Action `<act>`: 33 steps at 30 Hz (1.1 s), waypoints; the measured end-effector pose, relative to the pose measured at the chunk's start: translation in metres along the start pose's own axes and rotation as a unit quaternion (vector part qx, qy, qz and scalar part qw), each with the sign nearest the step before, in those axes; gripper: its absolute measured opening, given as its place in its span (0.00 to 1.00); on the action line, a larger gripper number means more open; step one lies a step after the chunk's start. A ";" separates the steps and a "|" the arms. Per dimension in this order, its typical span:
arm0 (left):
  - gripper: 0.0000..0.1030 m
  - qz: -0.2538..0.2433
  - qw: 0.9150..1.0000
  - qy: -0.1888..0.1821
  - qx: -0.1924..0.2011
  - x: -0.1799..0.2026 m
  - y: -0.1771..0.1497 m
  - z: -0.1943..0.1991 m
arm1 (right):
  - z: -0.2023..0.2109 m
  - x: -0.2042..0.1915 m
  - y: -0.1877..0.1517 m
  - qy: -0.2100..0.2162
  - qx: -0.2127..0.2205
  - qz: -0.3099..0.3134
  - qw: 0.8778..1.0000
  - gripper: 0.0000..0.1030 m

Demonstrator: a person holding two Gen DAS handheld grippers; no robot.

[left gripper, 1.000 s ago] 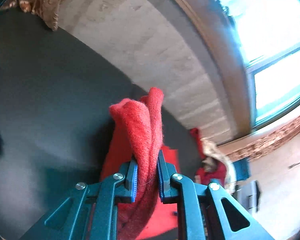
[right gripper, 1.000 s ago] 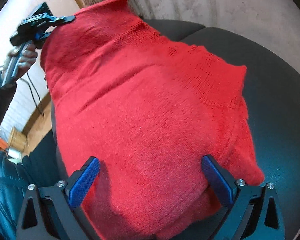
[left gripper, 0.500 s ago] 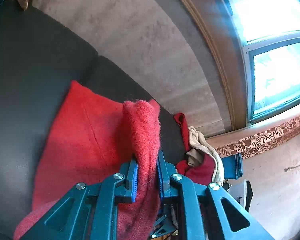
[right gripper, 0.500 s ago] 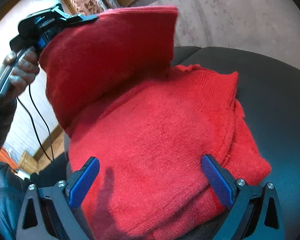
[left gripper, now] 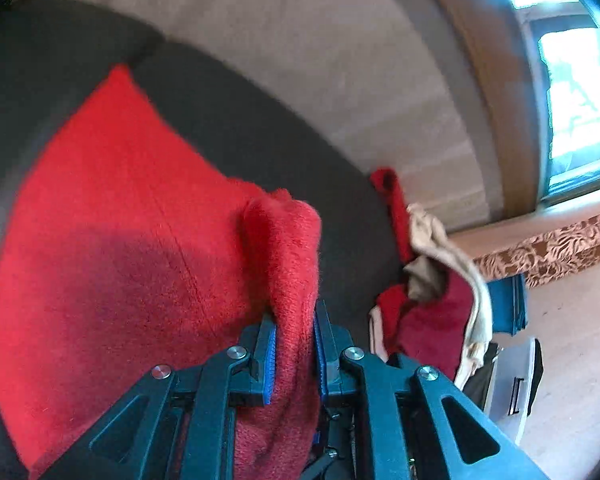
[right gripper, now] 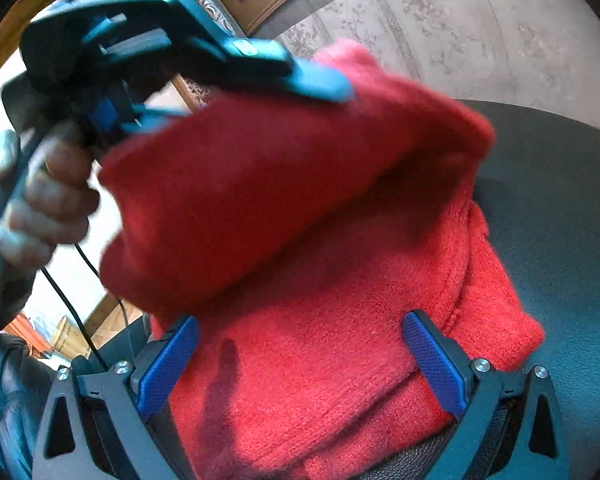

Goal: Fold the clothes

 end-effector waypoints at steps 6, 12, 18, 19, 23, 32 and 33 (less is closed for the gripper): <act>0.13 -0.034 0.999 0.029 -0.022 0.000 -0.015 -0.032 | -0.013 -0.010 0.004 0.005 0.004 -0.003 1.000 1.00; 0.23 0.021 0.997 -0.041 -0.058 0.004 -0.017 -0.020 | -0.021 -0.016 0.009 0.009 0.006 -0.006 1.000 1.00; 0.23 -0.008 0.995 -0.096 -0.022 0.011 -0.008 0.044 | -0.019 -0.014 0.015 0.004 0.009 -0.005 1.000 1.00; 0.23 -0.013 0.995 -0.102 -0.008 0.009 -0.004 0.058 | -0.018 -0.014 0.016 0.000 0.010 -0.003 1.000 1.00; 0.24 -0.019 0.996 -0.053 0.075 -0.053 0.015 0.107 | 0.004 -0.025 0.011 -0.052 0.003 -0.005 0.999 1.00; 0.24 0.004 0.993 -0.018 0.120 -0.165 0.006 0.113 | 0.047 -0.121 0.024 -0.074 -0.026 0.061 0.995 1.00; 0.24 -0.008 0.993 -0.021 0.120 -0.162 0.004 0.110 | 0.051 -0.139 0.023 -0.070 -0.032 0.072 0.994 1.00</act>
Point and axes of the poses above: each gripper's, at about its wrist camera, not at the fingertips, and z roughly against the way its jaws point, x to its right, y to its top, the point moved 9 cm from there along -z, roughly the way its jaws point, and after that the axes turned 9 degrees about y, right-handed, at the moved point
